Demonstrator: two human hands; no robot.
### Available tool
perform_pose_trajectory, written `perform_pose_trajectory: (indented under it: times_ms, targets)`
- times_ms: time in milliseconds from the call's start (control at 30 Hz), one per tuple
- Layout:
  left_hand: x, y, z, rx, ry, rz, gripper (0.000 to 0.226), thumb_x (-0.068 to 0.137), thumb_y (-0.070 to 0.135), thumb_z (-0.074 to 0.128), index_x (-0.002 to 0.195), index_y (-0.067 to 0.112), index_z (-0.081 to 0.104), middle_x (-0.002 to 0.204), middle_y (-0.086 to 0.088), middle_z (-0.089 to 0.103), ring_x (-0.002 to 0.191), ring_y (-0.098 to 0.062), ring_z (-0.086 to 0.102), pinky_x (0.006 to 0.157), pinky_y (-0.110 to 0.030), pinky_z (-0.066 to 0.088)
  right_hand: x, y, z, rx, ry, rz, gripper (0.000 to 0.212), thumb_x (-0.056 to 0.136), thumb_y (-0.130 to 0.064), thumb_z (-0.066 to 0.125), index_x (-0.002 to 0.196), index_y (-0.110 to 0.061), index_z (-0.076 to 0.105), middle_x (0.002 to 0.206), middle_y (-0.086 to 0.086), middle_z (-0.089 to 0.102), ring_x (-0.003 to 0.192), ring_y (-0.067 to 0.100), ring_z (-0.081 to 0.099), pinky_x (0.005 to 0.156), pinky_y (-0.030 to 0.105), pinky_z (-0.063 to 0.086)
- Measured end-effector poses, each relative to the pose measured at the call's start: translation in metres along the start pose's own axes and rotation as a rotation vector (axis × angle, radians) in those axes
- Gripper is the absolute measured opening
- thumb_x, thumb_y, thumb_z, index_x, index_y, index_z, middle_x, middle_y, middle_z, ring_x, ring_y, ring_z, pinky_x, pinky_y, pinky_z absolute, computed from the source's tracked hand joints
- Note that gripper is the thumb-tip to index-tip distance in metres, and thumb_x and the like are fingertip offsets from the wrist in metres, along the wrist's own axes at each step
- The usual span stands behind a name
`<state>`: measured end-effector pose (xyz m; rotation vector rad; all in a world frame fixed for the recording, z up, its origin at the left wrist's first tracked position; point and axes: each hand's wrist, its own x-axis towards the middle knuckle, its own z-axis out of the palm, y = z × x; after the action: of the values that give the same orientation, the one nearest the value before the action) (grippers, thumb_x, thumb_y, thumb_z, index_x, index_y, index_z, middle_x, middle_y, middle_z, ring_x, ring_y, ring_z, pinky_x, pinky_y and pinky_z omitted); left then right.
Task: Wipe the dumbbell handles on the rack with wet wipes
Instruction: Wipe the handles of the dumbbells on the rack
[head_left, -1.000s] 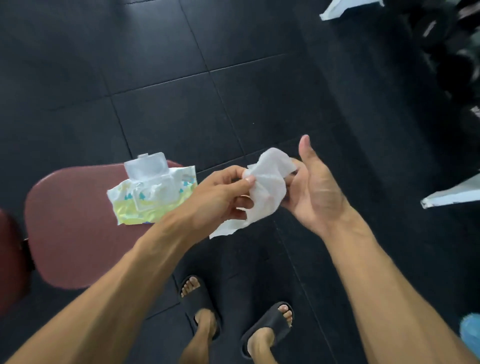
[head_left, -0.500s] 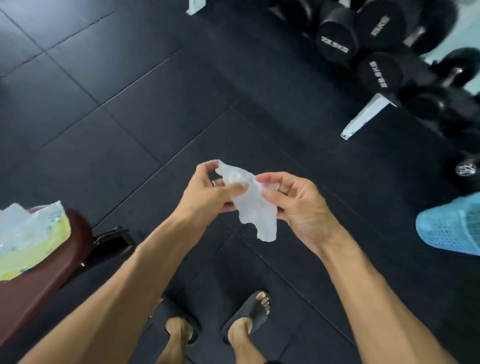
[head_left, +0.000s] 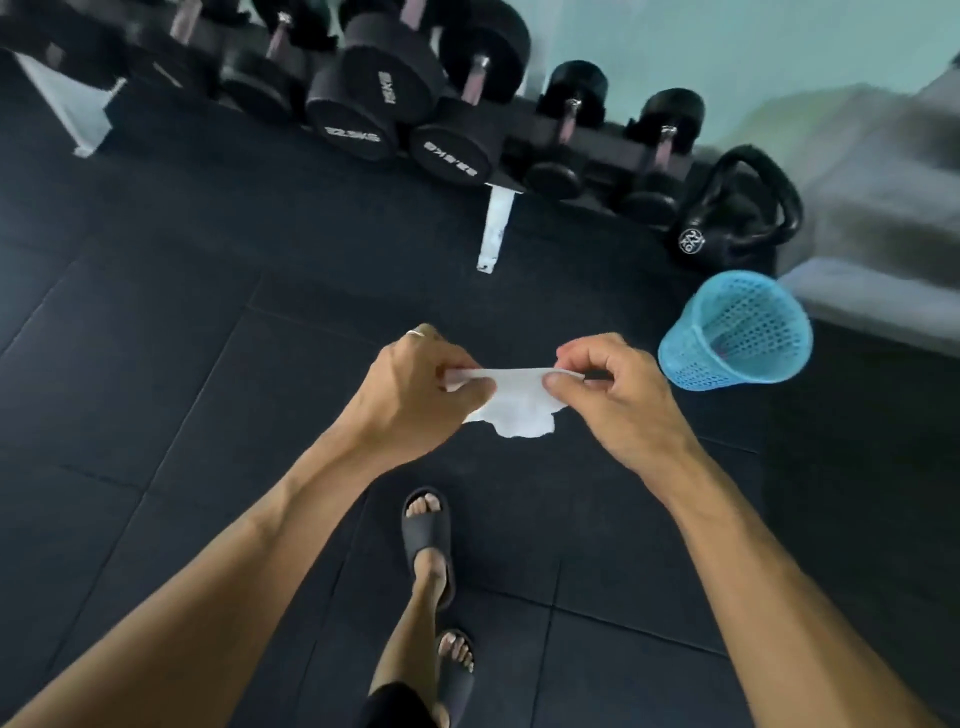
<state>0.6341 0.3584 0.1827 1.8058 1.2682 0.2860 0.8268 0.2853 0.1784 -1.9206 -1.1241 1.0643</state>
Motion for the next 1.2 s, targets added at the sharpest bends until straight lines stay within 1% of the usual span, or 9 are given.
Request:
perform_pose_trajectory:
  times_ms: [133,233,300,500,700,767,933,1067,1200]
  targets:
    - [0.074,0.047,0.022,-0.411,-0.282,-0.113,0.026,0.096,0.028,0.063,0.089,0.004,0.068,0.088,-0.008,0.065,0.083,-0.021,0.064,0.084,-0.033,0.052,0.033,0.019,-0.062,0.307,-0.101,0.176,0.031,0.081,-0.043,0.078,0.101,-0.023,0.067,0.092,-0.005,0.069,0.096,0.014,0.067,0.093,0.04,0.054]
    - [0.128,0.082,0.046,-0.585,-0.415,-0.21,0.023,0.102,0.024,0.053,0.101,0.005,0.065,0.093,-0.009,0.064,0.087,-0.024,0.065,0.081,-0.039,0.057,0.055,0.033,-0.103,0.356,-0.075,0.215,0.004,0.088,-0.015,0.074,0.091,-0.018,0.072,0.085,0.005,0.071,0.084,0.022,0.069,0.081,0.035,0.057]
    - [0.155,0.106,0.062,-0.631,-0.524,-0.238,0.023,0.101,0.024,0.055,0.114,0.007,0.066,0.101,-0.007,0.072,0.09,-0.024,0.071,0.077,-0.039,0.059,0.068,0.043,-0.128,0.425,0.019,0.264,0.015,0.094,-0.01,0.066,0.083,-0.018,0.072,0.084,0.006,0.068,0.076,0.019,0.067,0.073,0.033,0.057]
    - [0.22,0.174,0.115,-0.41,-0.619,-0.114,0.022,0.09,-0.002,0.066,0.102,0.016,0.068,0.086,0.001,0.07,0.084,-0.018,0.073,0.068,-0.028,0.059,0.101,0.084,-0.208,0.592,0.14,0.3,0.016,0.102,-0.007,0.051,0.109,-0.011,0.065,0.102,0.012,0.072,0.086,0.028,0.072,0.071,0.042,0.059]
    - [0.284,0.268,0.174,-0.138,-0.572,0.221,0.042,0.082,-0.022,0.055,0.076,0.015,0.074,0.089,0.0,0.075,0.083,-0.005,0.069,0.07,-0.012,0.05,0.137,0.123,-0.324,0.985,0.196,0.249,0.024,0.084,0.008,0.057,0.07,-0.004,0.072,0.091,0.014,0.07,0.089,0.026,0.068,0.068,0.035,0.059]
    - [0.307,0.296,0.193,0.053,-0.553,0.363,0.049,0.084,-0.019,0.048,0.083,0.02,0.078,0.093,0.011,0.07,0.086,0.0,0.064,0.072,-0.01,0.045,0.156,0.138,-0.367,0.906,0.2,0.279,0.014,0.068,-0.005,0.06,0.071,0.006,0.067,0.095,0.015,0.069,0.097,0.028,0.065,0.076,0.037,0.057]
    - [0.347,0.336,0.241,0.22,-0.307,0.657,0.019,0.086,0.008,0.061,0.094,0.013,0.078,0.098,0.009,0.065,0.085,-0.002,0.059,0.078,-0.008,0.045,0.202,0.137,-0.43,0.238,0.34,0.314,0.017,0.082,-0.036,0.072,0.07,-0.026,0.077,0.094,-0.006,0.074,0.09,0.015,0.067,0.083,0.029,0.049]
    - [0.387,0.37,0.264,-0.003,-0.162,0.398,0.024,0.077,0.005,0.079,0.076,0.024,0.065,0.075,0.014,0.06,0.061,-0.005,0.056,0.06,-0.023,0.047,0.246,0.134,-0.458,0.076,0.489,0.142,0.026,0.075,-0.011,0.079,0.085,-0.029,0.063,0.072,-0.011,0.06,0.065,0.006,0.054,0.067,0.026,0.048]
    - [0.439,0.393,0.267,-0.204,-0.223,0.0,0.027,0.083,0.012,0.077,0.102,0.021,0.061,0.087,0.0,0.067,0.078,-0.015,0.068,0.065,-0.028,0.06,0.298,0.112,-0.459,-0.119,0.709,-0.014,0.039,0.08,-0.003,0.071,0.117,-0.013,0.06,0.081,-0.019,0.054,0.072,0.006,0.049,0.073,0.016,0.04]
